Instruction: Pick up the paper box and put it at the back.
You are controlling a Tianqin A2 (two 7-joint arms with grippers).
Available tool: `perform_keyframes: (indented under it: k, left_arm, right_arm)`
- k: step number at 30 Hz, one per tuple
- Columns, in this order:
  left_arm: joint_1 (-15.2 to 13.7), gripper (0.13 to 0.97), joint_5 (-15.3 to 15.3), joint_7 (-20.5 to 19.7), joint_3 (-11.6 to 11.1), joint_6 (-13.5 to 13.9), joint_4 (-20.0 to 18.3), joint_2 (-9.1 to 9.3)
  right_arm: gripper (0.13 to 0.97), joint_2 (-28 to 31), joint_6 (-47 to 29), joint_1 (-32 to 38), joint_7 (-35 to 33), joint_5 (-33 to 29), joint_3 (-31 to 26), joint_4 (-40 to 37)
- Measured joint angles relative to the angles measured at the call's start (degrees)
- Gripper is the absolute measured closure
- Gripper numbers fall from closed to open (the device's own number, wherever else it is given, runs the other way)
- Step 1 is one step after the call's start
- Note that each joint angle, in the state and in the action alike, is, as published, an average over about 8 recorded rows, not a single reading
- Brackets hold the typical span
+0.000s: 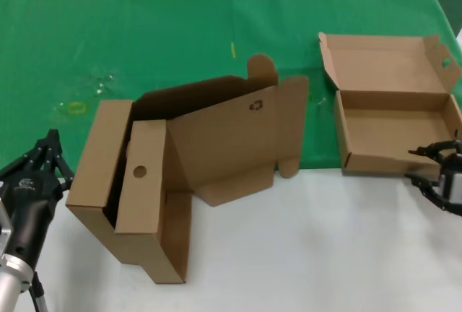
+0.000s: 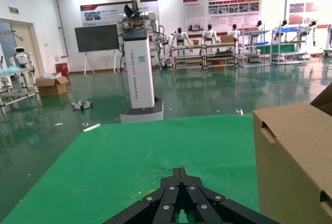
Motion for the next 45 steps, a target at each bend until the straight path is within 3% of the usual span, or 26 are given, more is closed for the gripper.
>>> perform_keyframes:
  k: [4,12,21,28,37,45]
  left_arm:
    - [0.0,0.955,0.0,0.0,0.0,0.0,0.0,0.0]
    - [0.0,0.955,0.0,0.0,0.0,0.0,0.0,0.0]
    - [0.0,0.936,0.0,0.0,0.0,0.0,0.0,0.0]
    - [0.0,0.925,-0.01,0.0,0.0,0.0,0.0,0.0]
    - [0.0,0.824,-0.01,0.0,0.0,0.0,0.0,0.0]
    - [0.0,0.652,-0.01,0.01,0.0,0.0,0.0,0.0]
  right_arm:
    - [0.821,2.79,0.47,-4.2,-0.64,2.95,2.41,4.62]
    - [0.653,5.64,-0.49,-15.59,-4.51,14.0,12.96,15.98]
    - [0.429,2.97,2.33,-16.02,-2.58,15.0,12.8,16.31]
    - [0.301,0.07,5.26,-16.71,-0.63,16.37,12.89,16.94]
    - [0.221,-3.76,9.11,-17.62,1.93,18.19,13.03,17.77]
    - [0.151,-7.17,12.55,-18.44,4.21,19.8,13.14,18.52]
